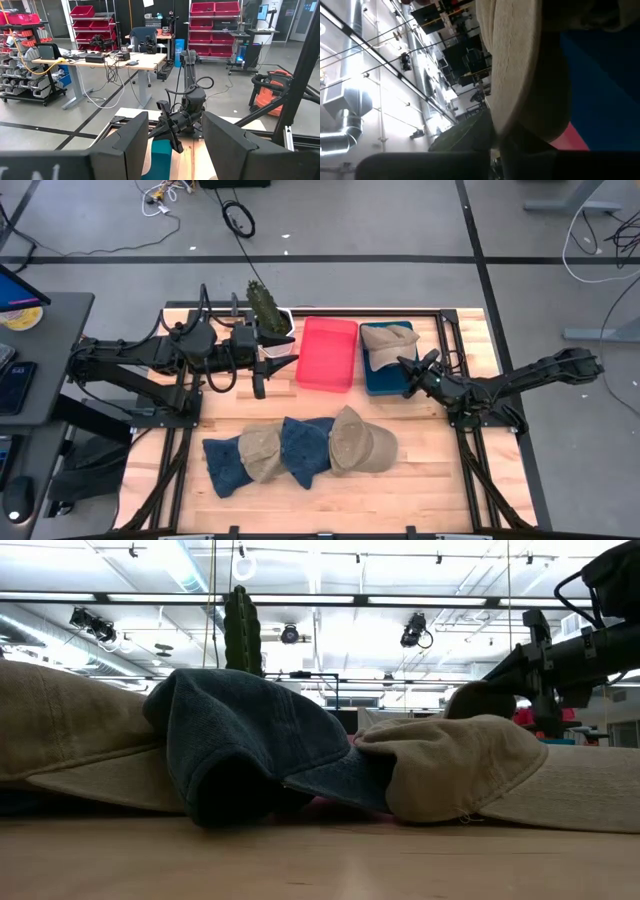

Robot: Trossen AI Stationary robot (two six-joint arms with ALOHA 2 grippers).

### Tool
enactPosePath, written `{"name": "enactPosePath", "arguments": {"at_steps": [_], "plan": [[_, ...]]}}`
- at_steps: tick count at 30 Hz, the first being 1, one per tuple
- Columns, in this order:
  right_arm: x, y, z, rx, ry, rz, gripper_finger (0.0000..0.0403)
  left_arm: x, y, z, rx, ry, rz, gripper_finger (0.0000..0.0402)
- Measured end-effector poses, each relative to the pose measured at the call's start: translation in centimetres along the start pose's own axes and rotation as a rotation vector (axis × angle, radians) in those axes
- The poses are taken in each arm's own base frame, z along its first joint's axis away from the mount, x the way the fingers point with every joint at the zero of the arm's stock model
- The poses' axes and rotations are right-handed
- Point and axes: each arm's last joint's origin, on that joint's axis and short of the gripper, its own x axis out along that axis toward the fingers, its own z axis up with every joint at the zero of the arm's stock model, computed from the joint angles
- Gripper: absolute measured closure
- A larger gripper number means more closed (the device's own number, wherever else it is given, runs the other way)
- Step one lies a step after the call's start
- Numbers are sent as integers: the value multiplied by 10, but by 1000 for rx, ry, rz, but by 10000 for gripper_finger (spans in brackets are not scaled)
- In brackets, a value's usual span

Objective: Pick & Place hat
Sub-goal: Put the middle brown cap into the blue bin

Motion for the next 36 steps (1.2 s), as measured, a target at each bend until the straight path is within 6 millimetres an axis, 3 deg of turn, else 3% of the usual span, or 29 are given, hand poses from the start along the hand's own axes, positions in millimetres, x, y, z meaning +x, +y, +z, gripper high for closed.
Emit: {"name": "enactPosePath", "arguments": {"at_steps": [4,8,18,22,25,36], "plan": [[0,0,0,-3,9,-6,355,0,0,0,0,0,0,214],[0,-1,-1,-25,37,-21,301,0,0,0,0,0,1,214],[-1,6,-7,9,147,0,79,0,0,0,0,0,1,214],[-1,7,-11,65,234,-29,17,0,0,0,0,0,1,214],[-1,7,-11,116,244,-39,9,0,0,0,0,0,1,214],[4,9,-6,91,201,-20,72,0,0,0,-25,1,0,214]]}}
